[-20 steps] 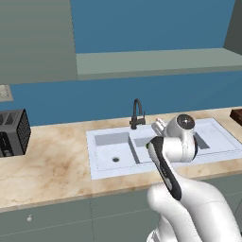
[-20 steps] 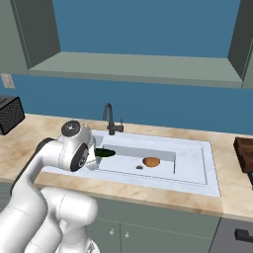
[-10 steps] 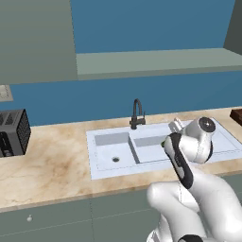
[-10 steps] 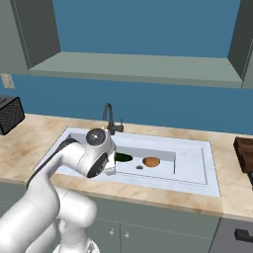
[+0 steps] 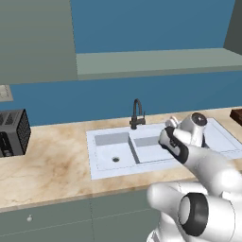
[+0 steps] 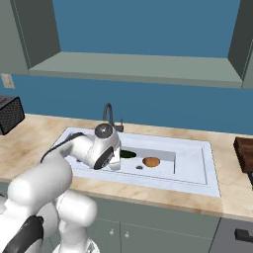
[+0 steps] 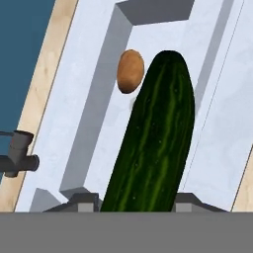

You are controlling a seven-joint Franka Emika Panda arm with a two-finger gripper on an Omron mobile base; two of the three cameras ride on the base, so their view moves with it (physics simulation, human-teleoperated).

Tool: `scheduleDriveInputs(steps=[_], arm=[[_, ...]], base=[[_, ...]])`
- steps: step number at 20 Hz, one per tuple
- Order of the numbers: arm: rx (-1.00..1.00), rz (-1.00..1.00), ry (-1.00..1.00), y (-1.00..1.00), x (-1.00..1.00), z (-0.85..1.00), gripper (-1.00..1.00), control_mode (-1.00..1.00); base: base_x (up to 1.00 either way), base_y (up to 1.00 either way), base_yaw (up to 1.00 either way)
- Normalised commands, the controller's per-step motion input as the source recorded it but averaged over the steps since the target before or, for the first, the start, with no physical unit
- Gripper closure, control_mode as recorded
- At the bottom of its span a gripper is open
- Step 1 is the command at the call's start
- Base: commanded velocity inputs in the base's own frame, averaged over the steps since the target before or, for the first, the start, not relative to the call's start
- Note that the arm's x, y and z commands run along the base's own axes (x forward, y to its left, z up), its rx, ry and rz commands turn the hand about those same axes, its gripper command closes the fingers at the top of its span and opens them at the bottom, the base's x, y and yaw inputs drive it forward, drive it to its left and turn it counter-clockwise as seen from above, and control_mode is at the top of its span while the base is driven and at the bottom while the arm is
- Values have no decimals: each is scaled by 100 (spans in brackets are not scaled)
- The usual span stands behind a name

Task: Pick up all produce items and place them in the sink. Turn on the sink faucet to wash them. Then turn the sink off and put them in the tray.

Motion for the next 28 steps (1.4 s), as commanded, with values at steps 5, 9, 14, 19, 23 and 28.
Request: scheduleDriveInputs(steps=[5,9,14,19,23,28], arm=[[0,0,16,-4,40,-12,100,-100],[0,0,10,-9,32,-21,100,-100],[0,0,5,-14,22,-26,100,-100],[0,0,3,-13,15,-29,100,-100],[1,0,1,-11,9,-32,100,-100],[1,0,1,-8,8,-29,100,-100]], base=[[0,0,0],[0,0,0],[0,0,0],[0,0,0],[0,0,0],[0,0,0]])
